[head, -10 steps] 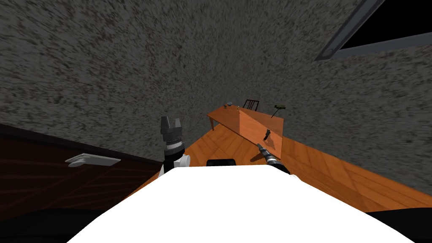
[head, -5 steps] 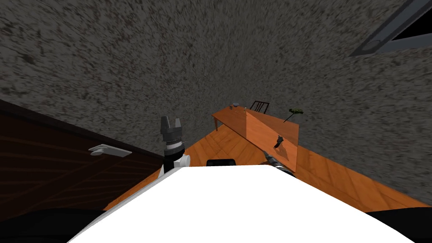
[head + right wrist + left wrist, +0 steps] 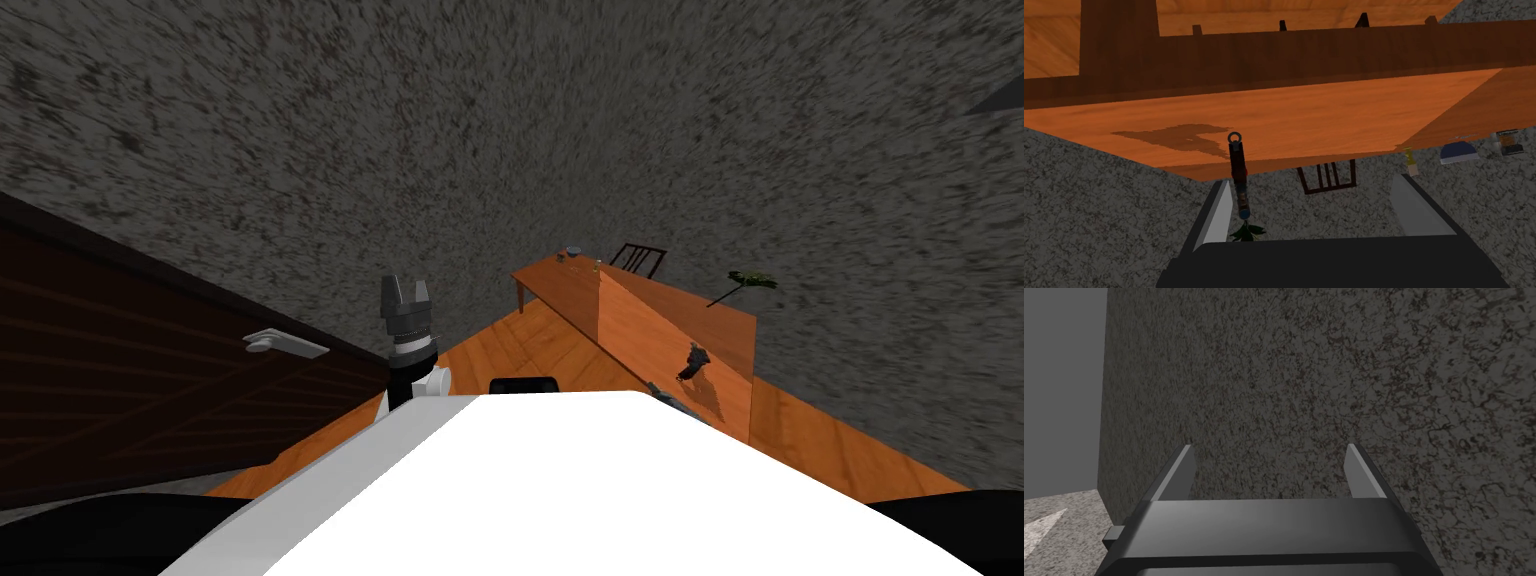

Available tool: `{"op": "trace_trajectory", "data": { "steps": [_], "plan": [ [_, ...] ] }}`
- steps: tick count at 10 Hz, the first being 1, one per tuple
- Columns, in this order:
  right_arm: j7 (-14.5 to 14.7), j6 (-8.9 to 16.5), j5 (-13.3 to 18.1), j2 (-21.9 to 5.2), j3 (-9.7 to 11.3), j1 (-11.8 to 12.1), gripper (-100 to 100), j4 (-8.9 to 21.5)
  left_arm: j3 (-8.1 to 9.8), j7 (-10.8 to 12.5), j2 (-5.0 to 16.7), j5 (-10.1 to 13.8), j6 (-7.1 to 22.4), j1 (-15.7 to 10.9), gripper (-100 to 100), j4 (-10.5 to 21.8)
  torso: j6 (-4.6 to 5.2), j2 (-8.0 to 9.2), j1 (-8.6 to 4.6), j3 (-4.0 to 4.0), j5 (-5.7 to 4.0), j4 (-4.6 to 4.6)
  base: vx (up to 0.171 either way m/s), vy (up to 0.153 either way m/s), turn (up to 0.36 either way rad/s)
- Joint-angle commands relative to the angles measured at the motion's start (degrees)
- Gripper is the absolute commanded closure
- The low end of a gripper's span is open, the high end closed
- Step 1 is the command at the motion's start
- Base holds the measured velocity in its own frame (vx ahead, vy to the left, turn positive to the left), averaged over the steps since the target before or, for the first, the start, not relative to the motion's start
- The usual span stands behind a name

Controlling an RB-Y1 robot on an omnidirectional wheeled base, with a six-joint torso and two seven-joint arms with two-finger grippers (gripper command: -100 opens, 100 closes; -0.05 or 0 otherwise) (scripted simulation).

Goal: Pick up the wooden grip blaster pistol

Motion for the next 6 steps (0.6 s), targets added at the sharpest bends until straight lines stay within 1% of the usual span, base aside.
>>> {"op": "trace_trajectory", "data": {
  "steps": [1,2,3,4,5,6],
  "plan": [
    [1.27,1.87,1.58,-1.08,-1.34,1.38,-100,2.86,0.0,0.0,0.0,0.0,0.0,0.0,0,0.0,0.0,0.0,0.0,0.0,0.0,0.0,0.154,-0.019,0.261],
    [2.03,2.87,2.47,-1.89,-2.27,2.01,-100,5.03,0.0,0.0,0.0,0.0,0.0,0.0,0,0.0,0.0,-0.13,-0.02,-0.07,0.0,-0.03,0.189,-0.037,0.249],
    [2.03,2.87,2.47,-1.89,-2.27,2.01,-100,5.03,0.0,0.0,0.0,0.0,0.0,0.01,0,0.0,-0.01,-0.26,-0.08,-0.15,0.0,-0.06,0.132,-0.041,0.094],
    [2.76,3.79,3.27,-2.68,-3.17,2.6,-100,6.34,0.01,0.0,0.0,0.0,0.0,0.01,0,0.0,0.04,-0.13,-0.04,-0.09,-0.01,-0.04,0.117,-0.035,0.157],
    [2.76,3.79,3.27,-2.68,-3.17,2.6,-100,7.1,0.0,0.0,0.0,0.0,0.0,0.0,0,0.0,0.01,-0.07,-0.02,-0.05,-0.01,-0.02,0.093,-0.039,0.076],
    [3.47,4.65,3.99,-3.46,-4.05,3.17,-100,8.86,0.01,0.0,0.0,0.0,0.0,0.01,0,0.0,0.04,0.02,-0.02,0.0,-0.01,-0.01,0.101,-0.046,0.12]
  ]
}}
